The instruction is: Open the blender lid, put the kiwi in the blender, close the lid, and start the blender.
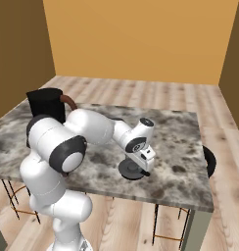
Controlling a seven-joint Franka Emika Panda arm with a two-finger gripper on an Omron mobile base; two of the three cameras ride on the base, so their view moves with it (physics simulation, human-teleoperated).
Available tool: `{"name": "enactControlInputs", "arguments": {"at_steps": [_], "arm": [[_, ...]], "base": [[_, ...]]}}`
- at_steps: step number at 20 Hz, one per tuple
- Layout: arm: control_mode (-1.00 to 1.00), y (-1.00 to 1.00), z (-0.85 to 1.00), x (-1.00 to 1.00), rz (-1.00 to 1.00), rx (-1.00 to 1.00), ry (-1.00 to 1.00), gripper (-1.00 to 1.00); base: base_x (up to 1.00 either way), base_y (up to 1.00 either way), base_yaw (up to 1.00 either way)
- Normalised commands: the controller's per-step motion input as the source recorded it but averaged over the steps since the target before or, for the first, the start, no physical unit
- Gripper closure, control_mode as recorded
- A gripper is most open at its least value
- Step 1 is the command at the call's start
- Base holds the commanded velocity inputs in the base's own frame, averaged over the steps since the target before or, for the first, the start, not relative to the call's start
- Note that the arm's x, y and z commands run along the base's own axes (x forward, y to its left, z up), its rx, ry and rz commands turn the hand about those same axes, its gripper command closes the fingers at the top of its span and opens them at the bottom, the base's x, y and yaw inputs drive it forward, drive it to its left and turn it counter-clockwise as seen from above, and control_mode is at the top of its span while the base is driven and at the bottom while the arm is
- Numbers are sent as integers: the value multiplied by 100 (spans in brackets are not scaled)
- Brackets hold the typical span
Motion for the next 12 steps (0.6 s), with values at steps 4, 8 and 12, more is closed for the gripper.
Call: {"name": "enactControlInputs", "arguments": {"at_steps": [4,8,12], "arm": [[-100,4,-55,0,0,0,0,-100],[-100,8,-62,0,0,0,0,-100],[-100,26,-58,-5,0,0,0,-100]], "base": [[0,0,0],[0,0,0],[0,0,0]]}}
